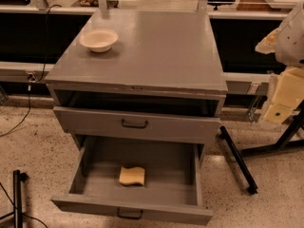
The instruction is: Pick sponge from middle drawer and place on counter
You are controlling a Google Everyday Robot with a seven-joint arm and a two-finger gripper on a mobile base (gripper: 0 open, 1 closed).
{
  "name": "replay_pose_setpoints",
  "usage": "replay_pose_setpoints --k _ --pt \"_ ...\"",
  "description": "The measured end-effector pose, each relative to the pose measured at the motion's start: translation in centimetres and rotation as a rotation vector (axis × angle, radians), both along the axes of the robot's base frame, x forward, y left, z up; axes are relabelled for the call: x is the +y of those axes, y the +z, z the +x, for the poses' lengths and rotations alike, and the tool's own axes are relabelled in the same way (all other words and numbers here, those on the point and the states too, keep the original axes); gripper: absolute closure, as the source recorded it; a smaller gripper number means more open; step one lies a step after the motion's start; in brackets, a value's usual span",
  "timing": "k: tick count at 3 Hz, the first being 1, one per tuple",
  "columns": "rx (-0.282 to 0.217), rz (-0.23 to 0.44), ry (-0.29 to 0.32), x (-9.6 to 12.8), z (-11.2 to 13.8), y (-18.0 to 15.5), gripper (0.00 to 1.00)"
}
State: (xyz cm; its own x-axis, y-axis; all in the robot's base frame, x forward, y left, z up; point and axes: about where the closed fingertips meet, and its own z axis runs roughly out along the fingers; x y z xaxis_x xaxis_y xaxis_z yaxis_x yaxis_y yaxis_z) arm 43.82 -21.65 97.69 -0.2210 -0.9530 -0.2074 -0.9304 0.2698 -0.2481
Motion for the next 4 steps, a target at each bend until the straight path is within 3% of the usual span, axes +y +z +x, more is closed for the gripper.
replay_pose_setpoints --k 1,2,3,4 --pt "-0.002 0.001 0.0 0.0 0.0 0.0 0.0" --pt "-0.011 0.014 0.018 1.6 1.5 -2.2 0.0" --pt "-0.03 0.063 0.099 5.0 2.1 -7.5 0.0" --pt "-0.076 0.071 0.095 5.5 3.1 -8.0 0.0"
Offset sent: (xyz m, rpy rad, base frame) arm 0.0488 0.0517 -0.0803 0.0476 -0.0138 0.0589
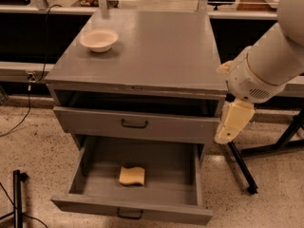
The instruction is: Pick sponge from middle drawer and place on counter
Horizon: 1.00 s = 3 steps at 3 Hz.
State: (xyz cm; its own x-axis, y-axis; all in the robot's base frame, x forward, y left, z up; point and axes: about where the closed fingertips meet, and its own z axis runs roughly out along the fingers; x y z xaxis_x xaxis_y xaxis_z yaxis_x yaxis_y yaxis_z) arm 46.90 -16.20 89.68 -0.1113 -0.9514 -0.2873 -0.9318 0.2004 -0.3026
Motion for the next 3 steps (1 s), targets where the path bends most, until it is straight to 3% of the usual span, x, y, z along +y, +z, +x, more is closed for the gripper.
replay_pose_setpoints --k 1,2,3 --pt "0.009 0.01 0.016 1.0 0.6 -0.6 0.0" --pt "0.087 0.085 0.048 4.8 1.5 -6.4 0.0" --pt "0.131 0.16 0.074 9.3 2.1 -14.3 0.0"
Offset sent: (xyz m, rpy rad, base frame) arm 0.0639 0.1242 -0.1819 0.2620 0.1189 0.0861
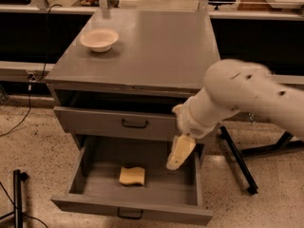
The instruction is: Pick sponge from middle drawer and place on counter
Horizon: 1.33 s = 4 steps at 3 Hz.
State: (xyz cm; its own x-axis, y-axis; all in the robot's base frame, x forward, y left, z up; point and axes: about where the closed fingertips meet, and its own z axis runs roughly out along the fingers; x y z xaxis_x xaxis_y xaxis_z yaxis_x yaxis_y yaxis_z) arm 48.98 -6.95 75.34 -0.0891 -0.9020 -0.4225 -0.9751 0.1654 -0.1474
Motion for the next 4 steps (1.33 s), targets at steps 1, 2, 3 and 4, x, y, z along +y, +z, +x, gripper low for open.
replay_pose_setpoints --k 1,2,3,4 --pt "-0.048 0.038 -0.016 1.3 1.4 -1.5 0.0" --pt "-0.049 0.039 -0.016 1.3 1.4 -1.5 0.0" --pt "-0.008 0.065 0.006 2.6 1.4 -5.3 0.0" --pt "0.03 0.103 0.038 4.3 -0.3 -9.7 0.0"
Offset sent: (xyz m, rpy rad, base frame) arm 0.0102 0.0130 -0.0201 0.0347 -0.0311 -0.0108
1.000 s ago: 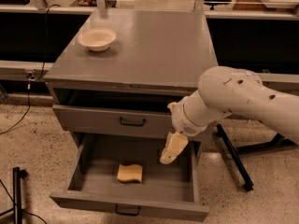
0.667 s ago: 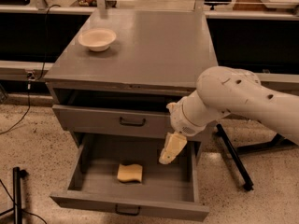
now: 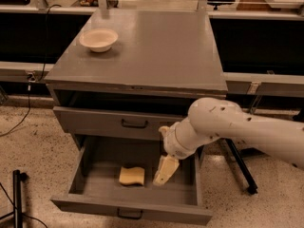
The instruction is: Pick sponge from middle drawer and place on counter
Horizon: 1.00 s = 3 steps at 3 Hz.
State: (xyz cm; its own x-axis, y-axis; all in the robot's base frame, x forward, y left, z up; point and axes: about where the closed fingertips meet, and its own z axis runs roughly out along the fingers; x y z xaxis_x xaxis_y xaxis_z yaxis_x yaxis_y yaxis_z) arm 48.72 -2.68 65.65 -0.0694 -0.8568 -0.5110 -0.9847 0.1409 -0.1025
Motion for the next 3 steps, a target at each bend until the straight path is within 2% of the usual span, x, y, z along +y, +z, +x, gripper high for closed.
replay_pose_setpoints --k 1,2,3 --pt "-0.003 0.019 0.03 2.1 -0.3 -4.5 0.0" --pt "-0.021 0.03 0.02 2.4 0.2 -4.8 0.0" --pt "-0.02 0.05 0.044 3.5 0.2 -6.3 0.0"
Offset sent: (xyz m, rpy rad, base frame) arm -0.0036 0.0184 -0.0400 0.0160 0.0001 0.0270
